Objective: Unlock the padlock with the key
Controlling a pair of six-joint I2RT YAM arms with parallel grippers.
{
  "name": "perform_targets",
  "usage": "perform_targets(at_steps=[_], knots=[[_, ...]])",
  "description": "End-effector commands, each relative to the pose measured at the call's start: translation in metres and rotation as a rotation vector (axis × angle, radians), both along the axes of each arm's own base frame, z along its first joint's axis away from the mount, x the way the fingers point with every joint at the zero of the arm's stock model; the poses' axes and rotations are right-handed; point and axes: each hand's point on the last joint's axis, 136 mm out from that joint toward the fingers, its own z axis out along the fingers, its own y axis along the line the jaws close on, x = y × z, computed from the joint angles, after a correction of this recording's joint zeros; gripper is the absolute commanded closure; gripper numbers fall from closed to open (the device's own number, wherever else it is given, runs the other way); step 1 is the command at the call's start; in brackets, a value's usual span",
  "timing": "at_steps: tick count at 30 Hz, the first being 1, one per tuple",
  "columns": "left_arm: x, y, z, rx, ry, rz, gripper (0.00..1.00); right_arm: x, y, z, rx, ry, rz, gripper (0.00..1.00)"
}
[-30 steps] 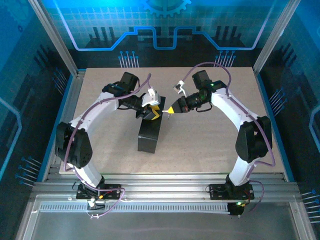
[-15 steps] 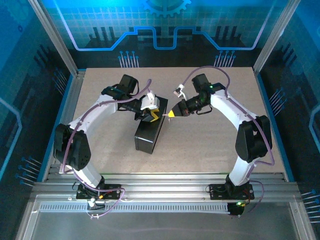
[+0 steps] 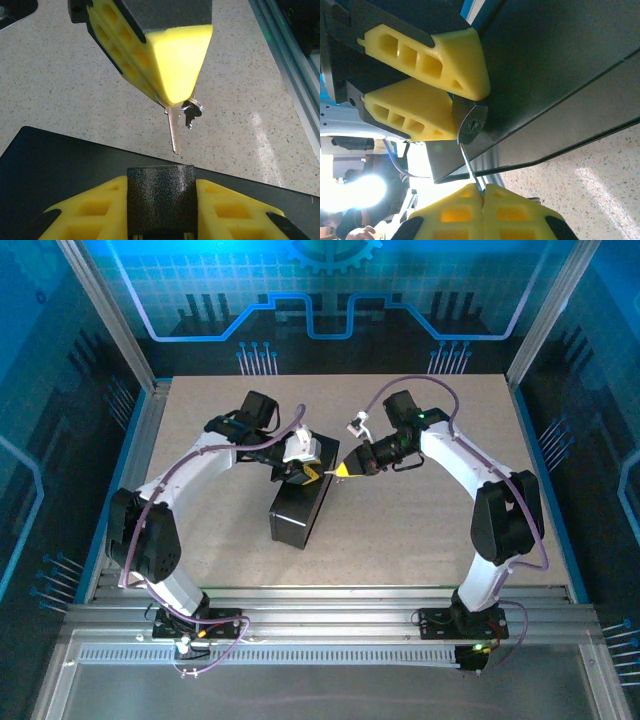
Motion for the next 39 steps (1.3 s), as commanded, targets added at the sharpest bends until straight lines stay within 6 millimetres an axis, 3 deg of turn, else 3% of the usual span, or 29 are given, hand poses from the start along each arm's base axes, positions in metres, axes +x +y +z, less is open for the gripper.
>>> perform_targets(at_steps=[1, 21, 29, 39], knots=[[-0.008, -0.009, 0.030, -0.091, -0.099, -0.069, 0.89, -0.004, 0.006, 0.001, 0.029, 0.028, 0.019, 0.98], [-0.008, -0.012, 0.033, -0.106, -0.113, -0.077, 0.89, 0.001, 0.012, -0.002, 0.028, 0.038, 0.014, 0.98], [-0.008, -0.011, 0.032, -0.100, -0.113, -0.078, 0.89, 0.010, 0.002, -0.004, 0.024, 0.043, -0.029, 0.99], [-0.008, -0.013, 0.034, -0.107, -0.117, -0.081, 0.90, 0.011, 0.012, -0.007, 0.024, 0.053, -0.008, 0.99]])
